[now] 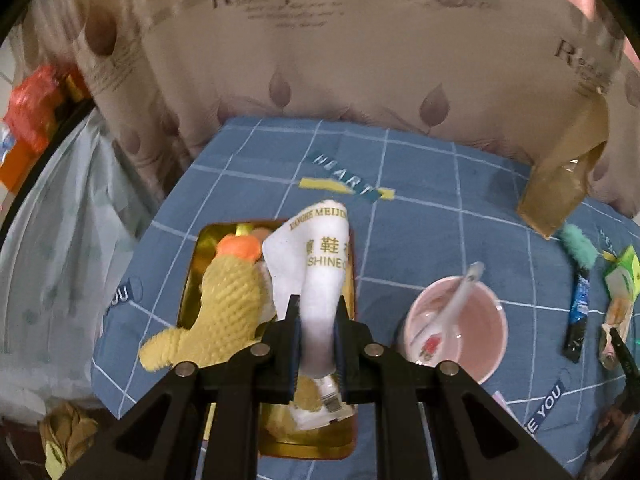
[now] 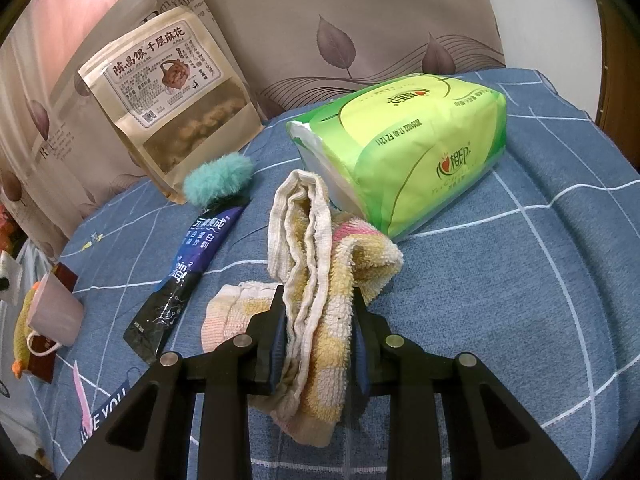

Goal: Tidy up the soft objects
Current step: 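Carry the white sock into the gold tray and release it with the left gripper, then carry the striped towel into the gold tray and release it with the right gripper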

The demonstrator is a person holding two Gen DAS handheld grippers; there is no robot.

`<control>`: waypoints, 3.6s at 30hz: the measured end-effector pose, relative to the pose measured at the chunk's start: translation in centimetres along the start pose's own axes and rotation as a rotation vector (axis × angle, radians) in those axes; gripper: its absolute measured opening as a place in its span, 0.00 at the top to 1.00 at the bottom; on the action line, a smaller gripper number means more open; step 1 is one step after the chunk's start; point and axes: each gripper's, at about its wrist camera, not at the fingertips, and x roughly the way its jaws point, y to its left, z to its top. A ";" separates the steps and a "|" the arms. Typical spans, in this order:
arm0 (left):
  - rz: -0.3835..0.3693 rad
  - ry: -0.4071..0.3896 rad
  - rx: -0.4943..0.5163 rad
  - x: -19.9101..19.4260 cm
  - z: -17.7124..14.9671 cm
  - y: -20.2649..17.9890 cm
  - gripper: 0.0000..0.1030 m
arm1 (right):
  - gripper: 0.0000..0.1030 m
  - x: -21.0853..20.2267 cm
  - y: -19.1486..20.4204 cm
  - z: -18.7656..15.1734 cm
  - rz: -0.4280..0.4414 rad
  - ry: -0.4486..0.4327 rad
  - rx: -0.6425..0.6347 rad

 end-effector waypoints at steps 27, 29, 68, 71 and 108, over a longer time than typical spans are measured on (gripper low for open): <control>0.063 0.094 0.059 4.4 -3.8 -1.5 0.81 | 0.73 0.2 0.5 -0.1 -0.028 -0.003 -0.003; 0.049 0.094 0.048 4.4 -3.8 -1.5 0.75 | 0.73 0.2 0.5 -0.1 -0.029 -0.003 -0.003; 0.003 0.039 -0.020 0.1 -6.8 1.5 0.49 | 0.74 0.3 0.9 -0.2 -0.104 -0.012 -0.030; 0.024 0.014 -0.023 -0.6 -7.3 2.1 0.49 | 0.78 0.0 0.7 -0.2 -0.113 -0.010 -0.045; 0.134 -0.149 -0.281 -1.6 -11.8 15.4 0.49 | 0.80 -10.5 23.0 0.1 0.318 0.058 -0.515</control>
